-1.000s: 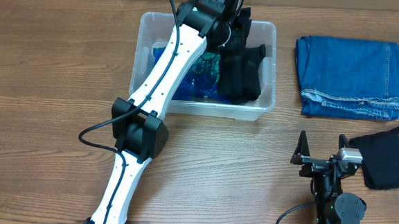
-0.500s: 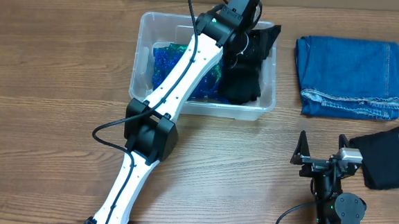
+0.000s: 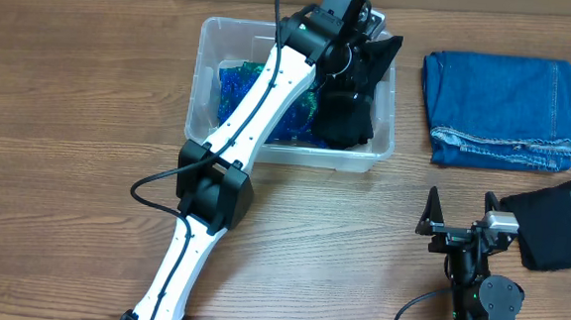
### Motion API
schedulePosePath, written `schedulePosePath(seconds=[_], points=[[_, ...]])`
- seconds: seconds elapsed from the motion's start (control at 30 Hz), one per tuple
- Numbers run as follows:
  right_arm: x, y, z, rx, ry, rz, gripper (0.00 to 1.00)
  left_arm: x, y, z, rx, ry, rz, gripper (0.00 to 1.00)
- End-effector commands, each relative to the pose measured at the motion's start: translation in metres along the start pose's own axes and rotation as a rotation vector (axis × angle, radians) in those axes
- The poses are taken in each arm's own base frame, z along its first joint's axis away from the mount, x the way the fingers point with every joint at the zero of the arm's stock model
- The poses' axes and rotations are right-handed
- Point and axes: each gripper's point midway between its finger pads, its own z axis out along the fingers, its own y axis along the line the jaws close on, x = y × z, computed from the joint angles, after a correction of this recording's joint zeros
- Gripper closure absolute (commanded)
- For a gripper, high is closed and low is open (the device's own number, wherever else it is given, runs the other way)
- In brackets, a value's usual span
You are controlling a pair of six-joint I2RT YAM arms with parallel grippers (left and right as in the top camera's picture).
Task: Pack container
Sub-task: 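Place the black striped cloth with the left gripper into the bin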
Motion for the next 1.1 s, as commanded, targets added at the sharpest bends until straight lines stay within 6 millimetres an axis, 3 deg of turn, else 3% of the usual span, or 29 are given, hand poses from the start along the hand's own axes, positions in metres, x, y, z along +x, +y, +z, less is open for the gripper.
schedulePosePath(seconds=[0.0, 0.17, 0.43, 0.67, 0.77, 0.83, 0.87, 0.93, 1.03, 1.07], points=[[0.002, -0.001, 0.000, 0.005, -0.004, 0.006, 0.00, -0.013, 0.006, -0.004, -0.150, -0.032, 0.218, 0.96], [0.002, -0.001, 0.000, 0.005, -0.004, 0.006, 0.00, -0.010, 0.009, 0.023, -0.141, -0.045, 0.226, 0.96], [0.002, -0.001, 0.000, 0.005, -0.004, 0.006, 0.00, 0.061, 0.027, 0.107, -0.118, 0.145, 0.197, 0.96], [0.002, -0.001, 0.000, 0.005, -0.004, 0.006, 0.00, 0.059, 0.029, 0.106, -0.131, 0.141, 0.184, 0.96], [0.002, -0.001, 0.000, 0.005, -0.004, 0.007, 0.00, 0.029, 0.022, 0.076, -0.137, 0.072, 0.162, 0.96], [0.002, -0.001, 0.000, 0.005, -0.004, 0.006, 0.00, 0.006, 0.015, 0.035, -0.146, 0.026, 0.148, 0.95], [0.002, -0.001, 0.000, 0.005, -0.004, 0.006, 0.00, -0.002, 0.016, 0.012, -0.169, 0.008, 0.103, 0.90], [0.002, -0.001, 0.000, 0.005, -0.004, 0.006, 0.00, -0.009, 0.019, -0.016, -0.178, -0.008, 0.068, 0.81], [0.002, -0.001, 0.000, 0.005, -0.004, 0.006, 0.00, -0.021, 0.027, -0.073, -0.196, -0.054, 0.010, 0.25], [0.002, -0.001, 0.000, 0.005, -0.004, 0.006, 0.00, -0.024, 0.035, -0.099, -0.210, -0.071, -0.006, 0.00]])
